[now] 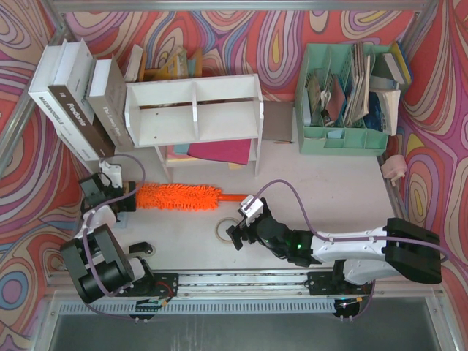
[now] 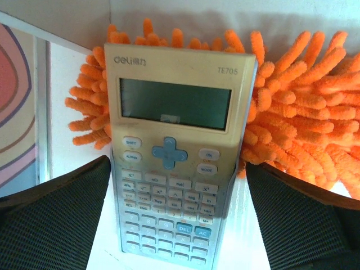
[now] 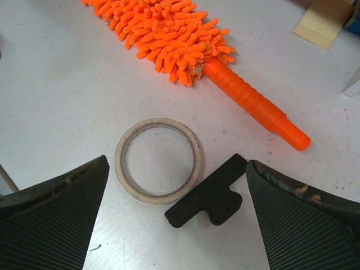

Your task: Dust the bookshelf with a duster

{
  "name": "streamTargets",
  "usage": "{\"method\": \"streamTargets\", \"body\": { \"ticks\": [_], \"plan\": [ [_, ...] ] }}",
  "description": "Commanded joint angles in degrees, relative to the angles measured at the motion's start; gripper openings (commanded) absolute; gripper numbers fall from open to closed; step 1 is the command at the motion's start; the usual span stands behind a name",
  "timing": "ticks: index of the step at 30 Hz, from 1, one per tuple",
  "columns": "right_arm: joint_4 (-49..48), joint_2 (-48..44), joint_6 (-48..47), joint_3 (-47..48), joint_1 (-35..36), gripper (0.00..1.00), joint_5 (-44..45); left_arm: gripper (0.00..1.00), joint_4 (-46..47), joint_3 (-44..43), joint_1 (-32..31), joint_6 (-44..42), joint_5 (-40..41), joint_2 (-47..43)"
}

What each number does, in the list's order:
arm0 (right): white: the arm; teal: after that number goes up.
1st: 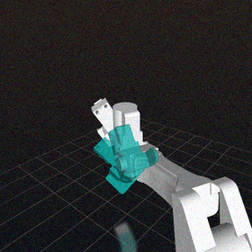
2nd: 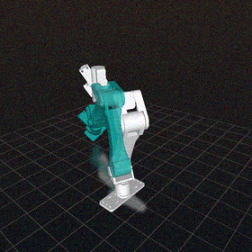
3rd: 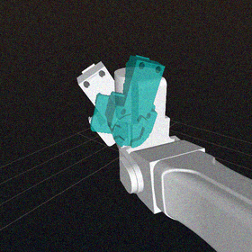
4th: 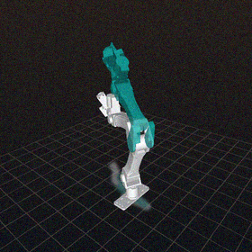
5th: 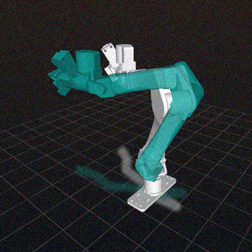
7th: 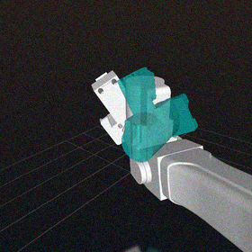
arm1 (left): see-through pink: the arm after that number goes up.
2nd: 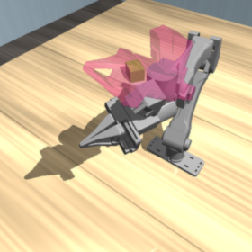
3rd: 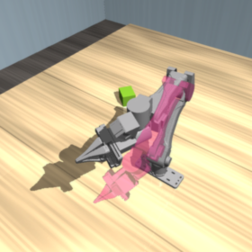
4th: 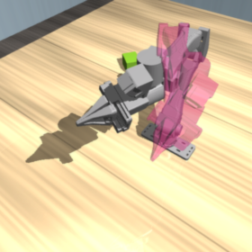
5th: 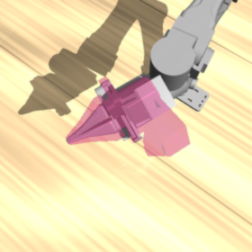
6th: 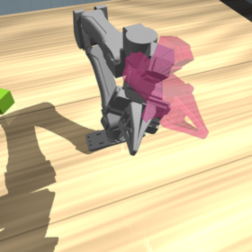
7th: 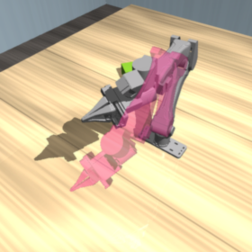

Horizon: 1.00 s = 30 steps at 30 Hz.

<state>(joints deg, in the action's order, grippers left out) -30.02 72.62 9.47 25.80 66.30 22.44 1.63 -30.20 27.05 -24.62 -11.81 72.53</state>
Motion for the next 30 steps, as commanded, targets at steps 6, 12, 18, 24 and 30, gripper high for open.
{"method": "streamTargets", "body": {
  "ticks": [6,12,18,24,30],
  "plan": [
    [-2.0,-1.4,0.8,-0.2,-0.3,0.97,0.4,0.96,2.1,2.1,0.3,1.7,0.7,0.4],
    [-2.0,-0.8,0.7,0.2,-0.3,0.97,0.4,0.91,2.3,1.6,0.4,1.9,0.0,1.1],
    [-1.9,-0.2,0.7,0.5,-0.3,0.97,0.3,0.84,2.2,1.5,0.3,1.5,0.2,0.8],
    [-1.9,0.1,0.5,1.0,-0.3,0.97,0.3,0.78,2.0,1.9,0.3,1.6,1.8,-1.0],
    [-2.0,0.0,0.4,1.3,-0.3,0.97,0.1,0.74,1.3,2.7,-0.5,2.9,1.9,-3.3]
  ]
}}
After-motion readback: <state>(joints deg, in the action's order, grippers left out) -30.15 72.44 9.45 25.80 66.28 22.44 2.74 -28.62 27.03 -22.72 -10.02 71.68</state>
